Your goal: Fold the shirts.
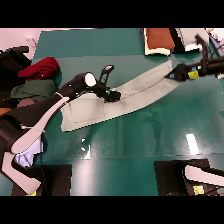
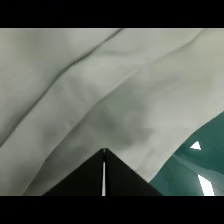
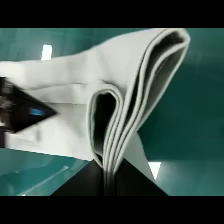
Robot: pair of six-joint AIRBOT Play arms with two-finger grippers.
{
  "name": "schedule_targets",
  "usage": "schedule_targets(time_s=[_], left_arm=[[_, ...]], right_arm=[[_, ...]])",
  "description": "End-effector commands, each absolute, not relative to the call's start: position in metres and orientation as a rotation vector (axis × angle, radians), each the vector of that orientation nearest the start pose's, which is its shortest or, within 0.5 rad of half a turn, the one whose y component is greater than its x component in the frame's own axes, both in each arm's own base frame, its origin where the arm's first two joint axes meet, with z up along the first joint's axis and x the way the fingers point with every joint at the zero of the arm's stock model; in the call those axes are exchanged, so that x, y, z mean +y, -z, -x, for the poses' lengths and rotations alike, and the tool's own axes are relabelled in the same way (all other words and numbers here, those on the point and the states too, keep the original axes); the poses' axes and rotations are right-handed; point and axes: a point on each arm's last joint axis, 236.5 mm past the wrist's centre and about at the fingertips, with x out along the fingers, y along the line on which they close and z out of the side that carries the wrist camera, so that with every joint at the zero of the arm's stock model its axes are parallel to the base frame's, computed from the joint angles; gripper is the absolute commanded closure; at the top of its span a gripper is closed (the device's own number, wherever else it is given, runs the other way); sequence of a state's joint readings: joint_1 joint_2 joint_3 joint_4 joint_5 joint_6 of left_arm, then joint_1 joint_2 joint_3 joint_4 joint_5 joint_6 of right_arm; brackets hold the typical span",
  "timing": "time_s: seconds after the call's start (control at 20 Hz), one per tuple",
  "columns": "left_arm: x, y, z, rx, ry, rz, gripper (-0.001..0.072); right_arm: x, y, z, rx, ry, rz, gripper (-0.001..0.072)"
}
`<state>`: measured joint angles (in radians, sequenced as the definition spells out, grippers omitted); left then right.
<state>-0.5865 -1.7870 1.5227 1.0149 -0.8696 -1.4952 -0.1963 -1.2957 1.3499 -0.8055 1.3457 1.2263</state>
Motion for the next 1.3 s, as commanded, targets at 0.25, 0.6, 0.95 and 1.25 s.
schedule_targets(time_s=[0.25, 0.6, 0.95, 1.25], left_arm=[[-0.401, 0.062, -0.405, 1.216, 0.737, 0.180, 0.0684], [-0.299, -0.010, -0.459, 1.137, 0.570, 0.143, 0.0684], [-0.097, -0.214, -0.477, 0.708, 0.247, 0.125, 0.0683], [-0.077, -0.261, -0.447, 0.627, 0.233, 0.111, 0.0684]], right_arm=[[0.182, -0.213, -0.382, 0.942, -0.747, -0.322, 0.0696], [0.253, -0.235, -0.356, 0.907, -0.892, -0.275, 0.0696], [0.465, -0.208, -0.312, 0.833, -1.296, -0.400, 0.0479], [0.498, -0.147, -0.313, 0.912, -1.319, -0.191, 0.0419]])
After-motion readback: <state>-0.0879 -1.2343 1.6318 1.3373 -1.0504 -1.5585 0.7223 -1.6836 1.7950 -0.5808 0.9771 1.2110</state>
